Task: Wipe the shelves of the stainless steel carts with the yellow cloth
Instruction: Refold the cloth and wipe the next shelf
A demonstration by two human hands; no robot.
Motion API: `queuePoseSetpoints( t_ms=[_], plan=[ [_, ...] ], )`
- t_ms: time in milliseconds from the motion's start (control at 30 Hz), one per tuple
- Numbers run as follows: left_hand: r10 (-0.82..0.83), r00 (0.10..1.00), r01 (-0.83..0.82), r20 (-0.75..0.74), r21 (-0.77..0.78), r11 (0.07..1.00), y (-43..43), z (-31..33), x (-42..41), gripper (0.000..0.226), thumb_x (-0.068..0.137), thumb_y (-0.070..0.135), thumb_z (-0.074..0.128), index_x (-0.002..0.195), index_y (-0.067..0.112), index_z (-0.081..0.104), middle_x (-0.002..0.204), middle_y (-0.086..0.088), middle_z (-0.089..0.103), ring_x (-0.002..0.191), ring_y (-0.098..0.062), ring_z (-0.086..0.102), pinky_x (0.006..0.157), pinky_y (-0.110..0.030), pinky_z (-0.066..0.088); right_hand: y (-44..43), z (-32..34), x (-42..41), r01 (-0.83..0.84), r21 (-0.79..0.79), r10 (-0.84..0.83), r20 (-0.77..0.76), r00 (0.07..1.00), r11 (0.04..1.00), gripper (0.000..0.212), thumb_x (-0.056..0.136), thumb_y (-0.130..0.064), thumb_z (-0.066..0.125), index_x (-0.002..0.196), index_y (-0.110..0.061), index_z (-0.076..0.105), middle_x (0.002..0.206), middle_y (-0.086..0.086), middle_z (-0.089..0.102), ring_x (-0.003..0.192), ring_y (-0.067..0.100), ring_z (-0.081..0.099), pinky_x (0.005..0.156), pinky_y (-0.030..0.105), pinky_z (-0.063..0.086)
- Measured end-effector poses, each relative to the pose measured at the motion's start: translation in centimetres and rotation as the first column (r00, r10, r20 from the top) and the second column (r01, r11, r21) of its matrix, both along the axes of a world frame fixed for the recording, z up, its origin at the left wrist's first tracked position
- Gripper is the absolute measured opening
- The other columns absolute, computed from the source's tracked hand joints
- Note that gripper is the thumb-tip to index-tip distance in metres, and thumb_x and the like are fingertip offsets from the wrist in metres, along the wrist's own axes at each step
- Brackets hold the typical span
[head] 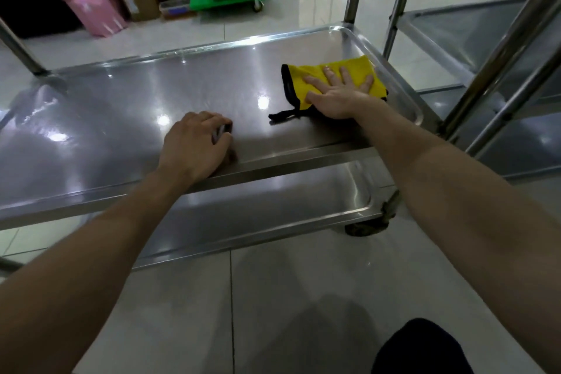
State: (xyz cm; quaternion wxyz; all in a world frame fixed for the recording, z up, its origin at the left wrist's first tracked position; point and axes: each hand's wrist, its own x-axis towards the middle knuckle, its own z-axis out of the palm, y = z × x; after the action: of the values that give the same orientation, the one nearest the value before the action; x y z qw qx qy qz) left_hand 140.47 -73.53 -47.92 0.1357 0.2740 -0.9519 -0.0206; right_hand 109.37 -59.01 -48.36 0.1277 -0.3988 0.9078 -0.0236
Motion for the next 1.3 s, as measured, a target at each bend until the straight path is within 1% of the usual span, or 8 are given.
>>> queuePoseSetpoints(
  t_ms=[300,467,700,900,967,1067,1200,1300],
  plan=[
    [0.007,0.999,-0.004,-0.041,0.060,0.998,-0.4,0.1,-0.6,0.047,0.105,0.045,0.040,0.138,0.030,0.071,0.146,0.003,0.067,0.129,-0.025,0.058,0.101,-0.047,0.051,9.5,-0.4,6.3,-0.047,-0.010,0.047,0.044,0.998,0.999,0.071,0.089,-0.077,0.018,0.156,-0.070,-0.004,0.179,-0.014,-0.015,0.164,0.025,-0.019,0.117,0.081,-0.012],
    [-0.026,0.998,0.027,-0.062,0.022,0.999,-0.8,-0.1,-0.9,0.052,0.103,0.049,0.036,0.137,0.030,0.070,0.144,0.003,0.069,0.128,-0.025,0.060,0.099,-0.047,0.053,10.5,-1.6,10.4,-0.109,-0.088,0.101,-0.094,0.990,0.990,0.077,0.084,-0.091,0.008,0.157,-0.068,-0.002,0.180,-0.010,-0.007,0.166,0.029,-0.010,0.118,0.080,-0.008],
    [0.065,0.967,-0.110,-0.246,-0.175,0.978,-0.4,-0.8,-0.9,0.046,0.108,0.038,0.037,0.127,0.011,0.068,0.115,-0.016,0.072,0.104,-0.037,0.065,0.096,-0.048,0.048,7.1,-3.7,16.6,-0.193,-0.211,0.103,-0.375,0.921,0.958,0.070,0.100,-0.082,0.019,0.164,-0.054,0.027,0.177,0.004,0.025,0.163,0.040,0.018,0.119,0.080,0.009],
    [0.066,0.942,-0.101,-0.328,-0.091,0.991,1.7,-3.0,3.0,0.043,0.111,0.034,0.038,0.130,0.008,0.067,0.130,-0.016,0.067,0.128,-0.038,0.059,0.113,-0.052,0.041,7.9,-5.9,17.1,-0.314,-0.538,-0.017,-0.521,0.853,0.782,0.048,0.103,-0.063,0.059,0.145,-0.040,0.065,0.152,-0.003,0.062,0.145,0.030,0.053,0.118,0.065,0.028],
    [-0.034,0.931,-0.008,-0.365,-0.113,0.994,2.1,-5.0,5.5,0.038,0.111,0.030,0.047,0.135,0.007,0.065,0.140,-0.013,0.064,0.140,-0.035,0.053,0.121,-0.053,0.035,7.8,-6.5,16.9,-0.318,-0.588,-0.048,-0.521,0.852,0.744,0.047,0.099,-0.052,0.071,0.143,-0.037,0.067,0.148,-0.003,0.065,0.141,0.030,0.056,0.119,0.065,0.028],
    [-0.124,0.902,0.092,-0.414,-0.097,0.991,3.2,-6.4,7.6,0.031,0.105,0.032,0.057,0.128,0.013,0.066,0.133,-0.007,0.063,0.128,-0.031,0.058,0.115,-0.047,0.041,7.4,-6.8,18.1,-0.313,-0.663,-0.095,-0.503,0.859,0.680,0.045,0.096,-0.041,0.077,0.139,-0.029,0.071,0.143,0.004,0.067,0.134,0.035,0.059,0.119,0.067,0.028],
    [0.011,0.907,-0.012,-0.421,0.000,1.000,4.7,-3.3,4.3,0.048,0.102,0.047,0.049,0.133,0.014,0.066,0.128,-0.006,0.068,0.121,-0.032,0.059,0.107,-0.048,0.042,7.6,-5.2,20.0,-0.229,-0.606,-0.060,-0.418,0.907,0.762,0.062,0.101,-0.072,0.048,0.150,-0.037,0.059,0.151,0.002,0.061,0.143,0.031,0.051,0.122,0.066,0.022],
    [0.108,0.965,-0.037,-0.240,0.283,0.958,4.8,1.2,-1.0,0.070,0.102,0.062,0.046,0.147,0.009,0.058,0.139,-0.011,0.067,0.130,-0.035,0.058,0.112,-0.048,0.044,7.6,-2.1,17.8,-0.074,-0.727,-0.047,-0.145,0.988,0.683,0.051,0.110,-0.048,0.035,0.160,-0.039,0.039,0.142,0.002,0.067,0.130,0.031,0.061,0.114,0.058,0.039]
  ],
)
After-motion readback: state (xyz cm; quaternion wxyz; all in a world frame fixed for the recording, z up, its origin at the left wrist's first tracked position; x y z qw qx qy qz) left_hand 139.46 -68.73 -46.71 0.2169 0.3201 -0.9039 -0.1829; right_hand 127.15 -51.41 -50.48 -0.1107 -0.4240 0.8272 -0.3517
